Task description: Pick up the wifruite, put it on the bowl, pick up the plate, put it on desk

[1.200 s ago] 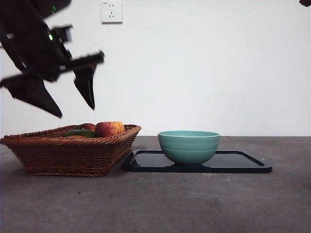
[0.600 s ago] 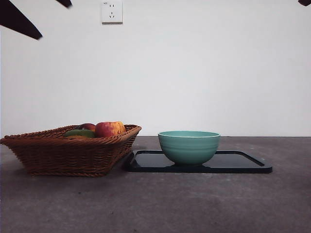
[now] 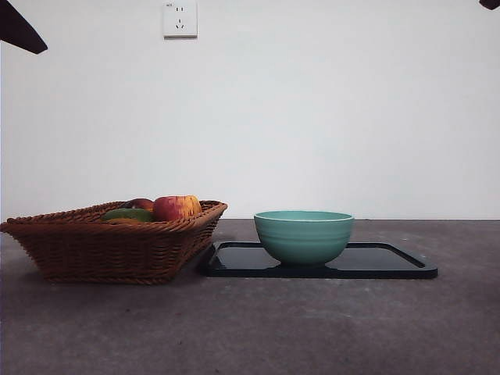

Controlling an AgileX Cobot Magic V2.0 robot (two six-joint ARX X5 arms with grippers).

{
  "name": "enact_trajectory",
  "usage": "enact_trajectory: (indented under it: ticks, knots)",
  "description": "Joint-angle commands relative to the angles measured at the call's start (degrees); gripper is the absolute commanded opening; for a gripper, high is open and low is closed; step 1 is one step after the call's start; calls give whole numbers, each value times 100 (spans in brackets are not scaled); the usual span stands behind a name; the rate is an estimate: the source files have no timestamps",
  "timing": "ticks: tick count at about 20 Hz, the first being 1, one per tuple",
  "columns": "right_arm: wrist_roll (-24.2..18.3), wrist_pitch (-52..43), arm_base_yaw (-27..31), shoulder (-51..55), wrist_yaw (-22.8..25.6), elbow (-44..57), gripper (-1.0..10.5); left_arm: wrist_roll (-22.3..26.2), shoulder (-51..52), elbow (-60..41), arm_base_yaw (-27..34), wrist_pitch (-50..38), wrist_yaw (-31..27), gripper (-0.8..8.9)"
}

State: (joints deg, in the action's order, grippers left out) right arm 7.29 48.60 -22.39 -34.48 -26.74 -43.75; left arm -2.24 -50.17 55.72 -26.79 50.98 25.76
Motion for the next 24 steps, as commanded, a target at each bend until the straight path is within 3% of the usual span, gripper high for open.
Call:
enact_trajectory:
  ticks: [1,8,12,17,24]
  knots:
    - [-26,-52,-24,-17,22,-28,230,81,-37,90,-31,-44,42,340]
    - [505,-107,-24,-24,31,-28,230,81,-37,90,-31,-42,42,340]
    - [1163,-476,-13,-380,605,-234,230,83,-37,90,-31,-44,42,340]
    - [1095,-634,92,-1814,990,-1207,254,140,-37,90,-31,-42,42,340]
    - [619,-782,245,-4188,1362,-2586,288,140,-37,90,-31,-33,42,340]
